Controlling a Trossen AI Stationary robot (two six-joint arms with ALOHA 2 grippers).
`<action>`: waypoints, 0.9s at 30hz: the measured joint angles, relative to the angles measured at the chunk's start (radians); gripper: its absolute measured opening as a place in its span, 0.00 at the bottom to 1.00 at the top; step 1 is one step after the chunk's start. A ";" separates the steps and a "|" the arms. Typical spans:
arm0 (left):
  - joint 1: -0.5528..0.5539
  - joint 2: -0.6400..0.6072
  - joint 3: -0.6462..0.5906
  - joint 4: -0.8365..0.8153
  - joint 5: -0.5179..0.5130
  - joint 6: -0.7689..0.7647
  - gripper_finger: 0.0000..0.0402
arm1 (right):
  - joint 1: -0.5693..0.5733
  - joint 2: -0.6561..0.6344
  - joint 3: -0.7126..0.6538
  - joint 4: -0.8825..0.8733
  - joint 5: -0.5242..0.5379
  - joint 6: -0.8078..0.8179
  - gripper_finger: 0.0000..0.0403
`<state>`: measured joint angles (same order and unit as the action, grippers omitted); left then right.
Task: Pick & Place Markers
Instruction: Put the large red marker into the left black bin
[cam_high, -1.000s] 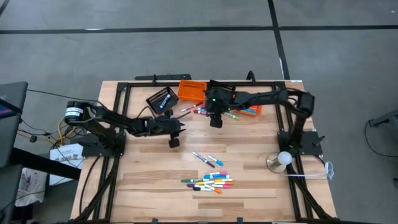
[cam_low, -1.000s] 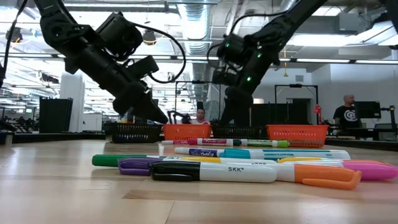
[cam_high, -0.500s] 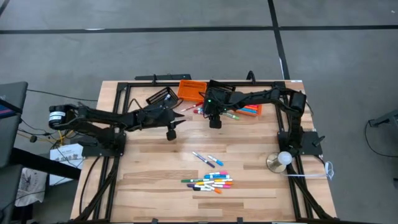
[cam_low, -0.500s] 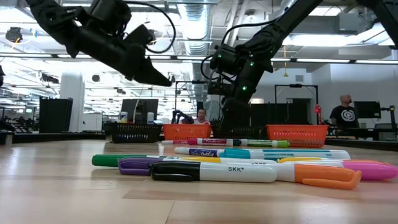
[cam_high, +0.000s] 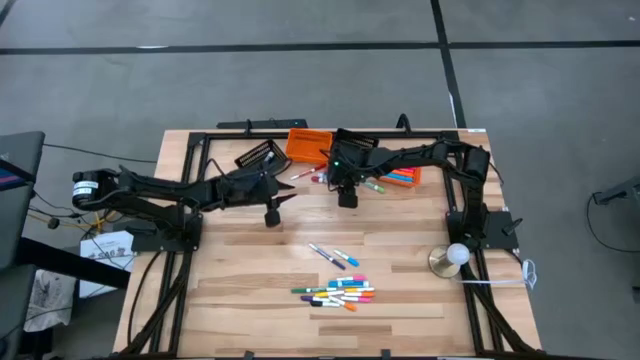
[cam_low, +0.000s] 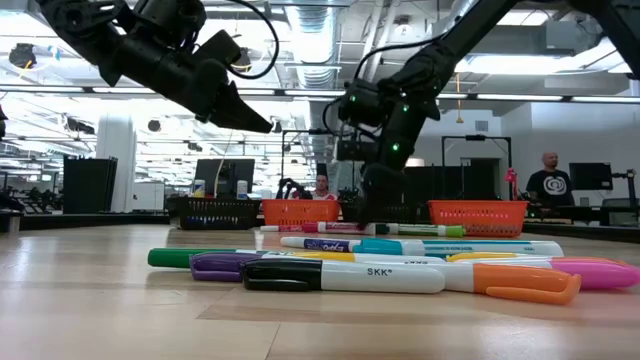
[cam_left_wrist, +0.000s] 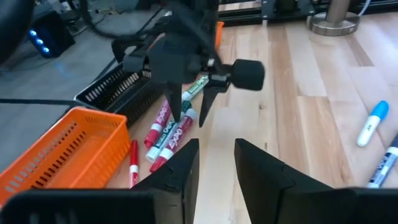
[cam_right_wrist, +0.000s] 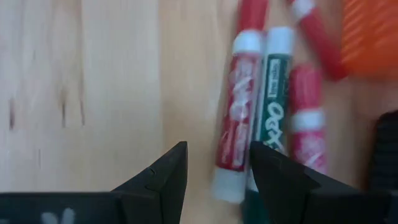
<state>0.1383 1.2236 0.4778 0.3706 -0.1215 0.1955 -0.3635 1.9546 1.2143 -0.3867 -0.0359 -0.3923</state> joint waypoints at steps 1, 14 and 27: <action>-0.003 0.000 0.000 0.000 0.001 -0.001 0.26 | -0.003 0.006 -0.001 -0.015 -0.005 0.000 0.41; -0.002 0.000 0.000 -0.008 0.000 -0.001 0.26 | 0.031 0.047 0.010 -0.019 -0.004 0.001 0.34; -0.002 0.000 0.000 -0.011 0.103 0.002 0.26 | 0.108 0.018 0.003 -0.059 0.005 0.035 0.12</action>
<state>0.1360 1.2236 0.4774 0.3599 -0.0181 0.1970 -0.2558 1.9727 1.2173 -0.4461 -0.0308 -0.3574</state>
